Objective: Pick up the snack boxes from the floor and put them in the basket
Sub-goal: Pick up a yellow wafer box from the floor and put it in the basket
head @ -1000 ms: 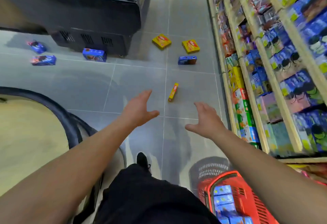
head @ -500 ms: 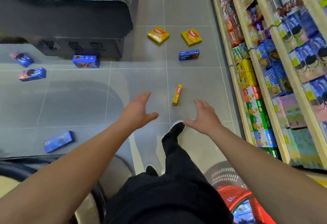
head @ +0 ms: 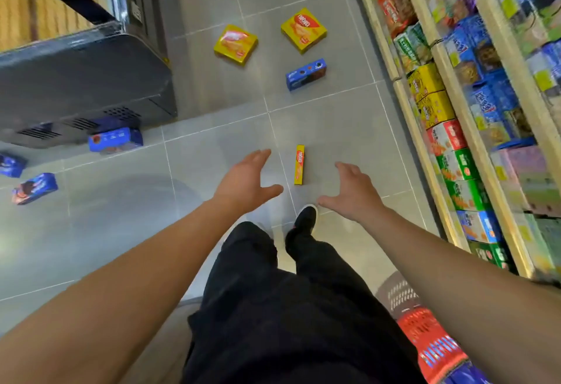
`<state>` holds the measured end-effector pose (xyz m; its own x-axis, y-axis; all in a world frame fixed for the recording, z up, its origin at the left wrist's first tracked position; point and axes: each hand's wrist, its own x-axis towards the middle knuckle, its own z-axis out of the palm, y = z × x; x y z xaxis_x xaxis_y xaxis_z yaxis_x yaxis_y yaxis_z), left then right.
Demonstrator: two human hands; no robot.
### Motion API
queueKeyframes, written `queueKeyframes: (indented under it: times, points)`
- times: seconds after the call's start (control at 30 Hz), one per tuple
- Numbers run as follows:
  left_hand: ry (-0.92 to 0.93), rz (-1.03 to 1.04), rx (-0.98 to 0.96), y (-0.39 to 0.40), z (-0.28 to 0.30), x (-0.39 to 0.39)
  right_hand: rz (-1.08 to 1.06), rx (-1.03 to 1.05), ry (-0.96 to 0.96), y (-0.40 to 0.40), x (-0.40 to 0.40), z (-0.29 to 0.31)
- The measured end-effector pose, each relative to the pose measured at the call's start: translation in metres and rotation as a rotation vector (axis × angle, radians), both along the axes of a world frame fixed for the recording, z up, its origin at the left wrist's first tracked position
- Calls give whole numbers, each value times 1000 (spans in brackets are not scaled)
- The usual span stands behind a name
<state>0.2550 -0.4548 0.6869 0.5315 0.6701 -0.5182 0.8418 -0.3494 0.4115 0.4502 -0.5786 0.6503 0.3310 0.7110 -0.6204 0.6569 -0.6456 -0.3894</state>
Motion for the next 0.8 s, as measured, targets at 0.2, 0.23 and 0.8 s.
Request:
queueKeyframes:
  times: [0.2,0.23,0.8]
  points:
    - [67,-166,-90,72,-31,53,-157,-47,57,44,30,-28]
    - [74,-200,-104,81,-37,59,-179,-56,67,50,31,-33]
    - [239,-642,-244,232,-341,160,-660,-251,261,155,42,-292]
